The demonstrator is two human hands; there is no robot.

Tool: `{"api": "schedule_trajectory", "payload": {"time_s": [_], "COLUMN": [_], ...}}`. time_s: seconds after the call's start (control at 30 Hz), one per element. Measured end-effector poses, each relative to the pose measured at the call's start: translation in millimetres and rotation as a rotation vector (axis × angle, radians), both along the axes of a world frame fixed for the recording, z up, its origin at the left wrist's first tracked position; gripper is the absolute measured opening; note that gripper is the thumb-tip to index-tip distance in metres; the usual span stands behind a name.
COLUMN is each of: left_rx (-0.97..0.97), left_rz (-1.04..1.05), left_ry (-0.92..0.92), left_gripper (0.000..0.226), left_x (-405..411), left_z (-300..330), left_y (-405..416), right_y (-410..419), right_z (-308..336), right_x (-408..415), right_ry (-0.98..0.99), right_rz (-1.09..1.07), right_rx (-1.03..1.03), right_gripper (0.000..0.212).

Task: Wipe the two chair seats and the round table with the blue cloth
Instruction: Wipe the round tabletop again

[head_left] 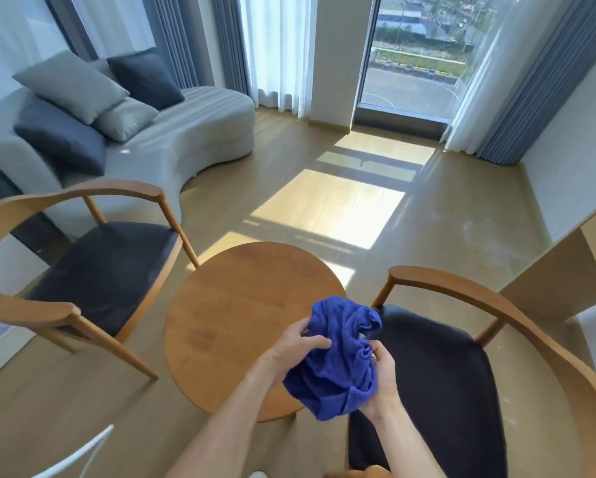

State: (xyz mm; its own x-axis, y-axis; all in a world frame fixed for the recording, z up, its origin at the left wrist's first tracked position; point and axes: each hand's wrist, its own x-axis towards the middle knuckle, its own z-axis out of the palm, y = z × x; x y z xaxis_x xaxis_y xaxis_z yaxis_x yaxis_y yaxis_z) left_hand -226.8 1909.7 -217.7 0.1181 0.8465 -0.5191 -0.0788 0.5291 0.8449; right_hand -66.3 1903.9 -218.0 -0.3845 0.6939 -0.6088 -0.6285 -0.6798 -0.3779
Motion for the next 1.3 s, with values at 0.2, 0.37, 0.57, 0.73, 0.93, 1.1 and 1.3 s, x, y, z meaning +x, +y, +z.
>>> {"api": "schedule_trajectory", "payload": {"time_s": [0.2,0.37,0.57,0.73,0.93,1.1,1.3], "left_rx": [0.111,0.053,0.128,0.134,0.288,0.384,0.322], "left_rz": [0.200,0.263,0.266,0.104,0.281,0.386,0.272], "left_ry": [-0.003,-0.097,-0.042,-0.053,-0.038,0.007,-0.056], "left_gripper": [0.033,0.029,0.040,0.046,0.030,0.025,0.027], "left_x": [-35,-60,-101,-112,-103,-103,-113], "left_z": [38,57,62,78,97,109,128], "left_y": [6,2,-1,4,17,26,28], "right_y": [20,27,30,42,56,71,74], "right_z": [22,37,52,65,94,114,126], "right_x": [-22,-37,-42,-49,-61,-67,-72], "right_ry": [-0.157,-0.376,-0.211,-0.287,-0.501,-0.610,-0.433], "right_rz": [0.113,0.258,0.175,0.224,0.287,0.245,0.107], "right_rx": [0.168,0.392,0.416,0.531,0.748,0.802,0.655], "right_gripper": [0.066,0.054,0.049,0.054,0.046,0.035,0.029]}}
